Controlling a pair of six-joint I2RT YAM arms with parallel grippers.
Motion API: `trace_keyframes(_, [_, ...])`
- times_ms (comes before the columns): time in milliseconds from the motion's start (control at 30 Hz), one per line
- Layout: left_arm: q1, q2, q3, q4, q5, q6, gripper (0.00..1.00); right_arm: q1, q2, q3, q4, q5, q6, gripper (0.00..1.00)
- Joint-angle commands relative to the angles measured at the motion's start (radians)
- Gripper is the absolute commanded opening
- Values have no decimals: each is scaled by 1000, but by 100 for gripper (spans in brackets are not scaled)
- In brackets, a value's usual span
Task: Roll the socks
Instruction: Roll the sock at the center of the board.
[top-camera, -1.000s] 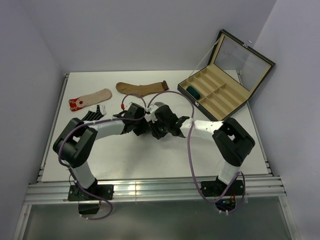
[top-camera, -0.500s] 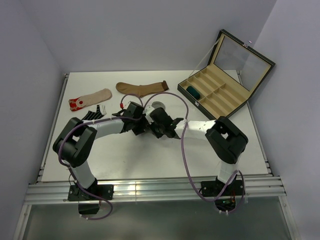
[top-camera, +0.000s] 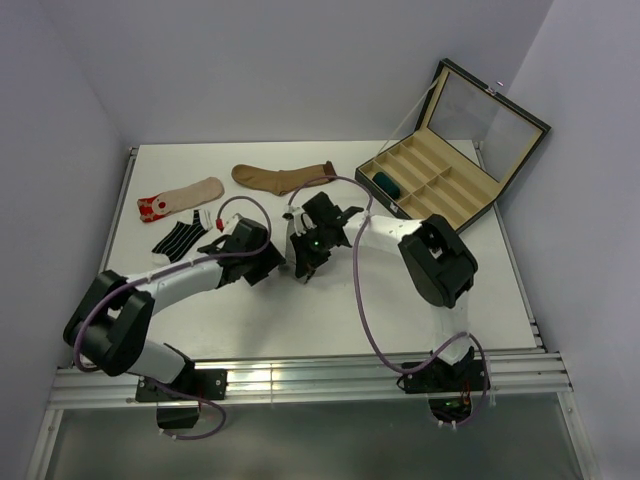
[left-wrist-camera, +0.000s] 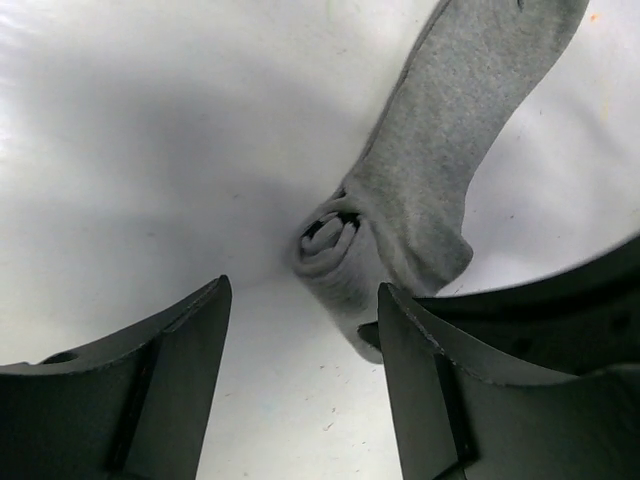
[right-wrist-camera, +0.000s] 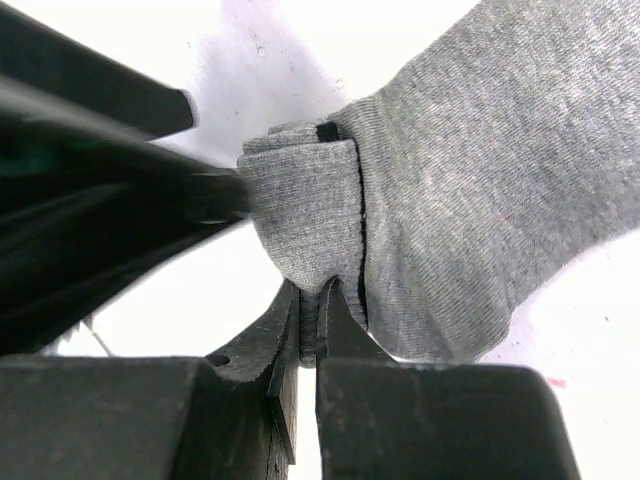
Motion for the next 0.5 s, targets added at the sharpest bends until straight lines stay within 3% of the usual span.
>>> trace_keyframes(0, [-1,-65,-47,16,-52,-28,66,-16,60,61,-171,-154,35,0])
trace_keyframes(233, [31,-2,10,33,-42,62,59,-22,123,142,-229,-218,30,0])
trace_keyframes(467, [26,-26,-31,74,14,18,59,-51,172,198,-259,-278,49,0])
